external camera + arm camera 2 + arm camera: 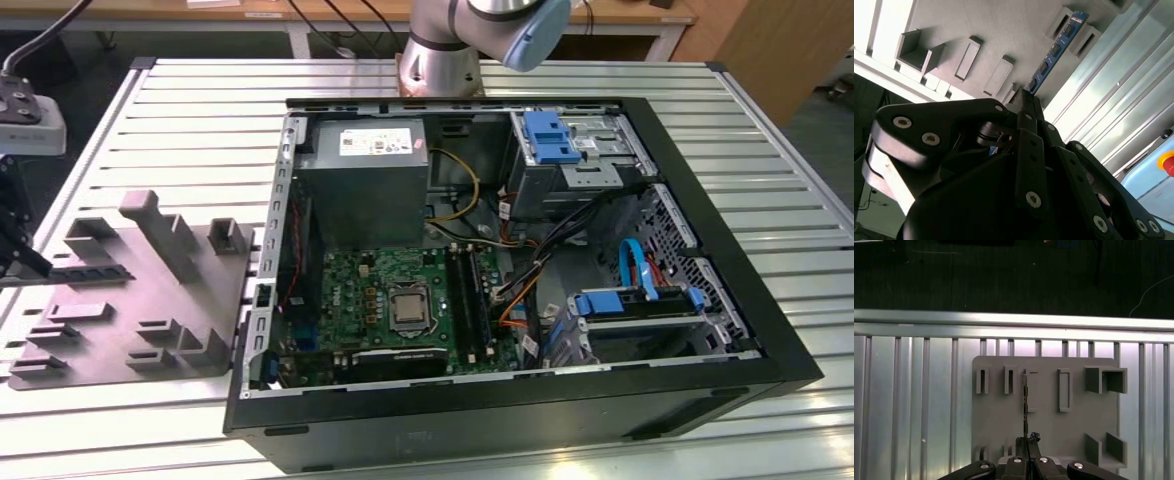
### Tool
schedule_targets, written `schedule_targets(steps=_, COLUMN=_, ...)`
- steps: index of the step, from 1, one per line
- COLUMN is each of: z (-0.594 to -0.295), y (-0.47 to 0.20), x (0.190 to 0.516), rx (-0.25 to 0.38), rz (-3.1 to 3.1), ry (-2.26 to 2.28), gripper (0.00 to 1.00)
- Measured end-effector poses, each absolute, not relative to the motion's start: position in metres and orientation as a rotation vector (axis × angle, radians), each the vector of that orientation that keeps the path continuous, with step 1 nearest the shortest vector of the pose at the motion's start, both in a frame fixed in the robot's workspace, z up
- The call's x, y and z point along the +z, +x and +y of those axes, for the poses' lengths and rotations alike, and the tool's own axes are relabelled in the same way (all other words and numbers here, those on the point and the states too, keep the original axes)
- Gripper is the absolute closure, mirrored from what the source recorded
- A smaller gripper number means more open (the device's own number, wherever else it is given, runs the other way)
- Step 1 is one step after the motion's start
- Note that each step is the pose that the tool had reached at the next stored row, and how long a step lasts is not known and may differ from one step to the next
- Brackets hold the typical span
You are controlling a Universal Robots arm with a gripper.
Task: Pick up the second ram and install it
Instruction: 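Pick up the second ram and move it above second insertion slot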
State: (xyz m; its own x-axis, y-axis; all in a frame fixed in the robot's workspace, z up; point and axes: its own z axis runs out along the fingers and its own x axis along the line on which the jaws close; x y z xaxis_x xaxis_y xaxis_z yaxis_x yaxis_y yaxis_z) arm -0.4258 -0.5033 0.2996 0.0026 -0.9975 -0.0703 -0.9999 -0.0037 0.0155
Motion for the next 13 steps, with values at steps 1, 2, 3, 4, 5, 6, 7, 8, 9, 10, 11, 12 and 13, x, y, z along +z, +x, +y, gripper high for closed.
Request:
schedule_targets(steps=1, z=-0.503, y=-0.426, x=0.301, rx=0.095, rz=2.189, ry=-2.196, gripper=0.89)
schedule_targets(steps=2, z=-0.503, y=-0.426, x=0.303, rx=0.096, rz=2.188, ry=-2.195, gripper=0.89)
schedule_targets(steps=3, z=-0.503, y=-0.426, x=0.305, rx=0.096, rz=2.188, ry=-2.194, gripper=0.89)
schedule_targets(steps=4, z=-0.503, y=-0.426, x=0.307, rx=0.096, rz=2.187, ry=-2.194, gripper=0.89)
schedule_targets(steps=5, z=-0.503, y=-0.426, x=0.309, rx=0.097, rz=2.187, ry=-2.194, gripper=0.89)
schedule_targets(steps=6, z=-0.503, y=-0.426, x=0.311, rx=0.098, rz=2.186, ry=-2.193, gripper=0.89)
schedule_targets(steps=7, z=-0.503, y=-0.426, x=0.313, rx=0.099, rz=2.186, ry=-2.193, gripper=0.89)
schedule_targets(steps=8, z=-0.503, y=-0.426, x=0.315, rx=0.099, rz=2.185, ry=-2.192, gripper=0.89)
schedule_targets(steps=9, z=-0.503, y=-0.426, x=0.317, rx=0.100, rz=2.184, ry=-2.191, gripper=0.89)
schedule_targets(steps=10, z=-0.503, y=-0.426, x=0.319, rx=0.101, rz=2.184, ry=-2.191, gripper=0.89)
schedule_targets(steps=11, z=-0.503, y=-0.426, x=0.321, rx=0.102, rz=2.183, ry=-2.190, gripper=0.89)
schedule_targets(steps=12, z=-0.503, y=-0.426, x=0.324, rx=0.103, rz=2.182, ry=-2.190, gripper=0.89)
schedule_targets(steps=13, z=-0.503, y=-0.426, x=0.326, rx=0.103, rz=2.182, ry=-2.189, gripper=0.89)
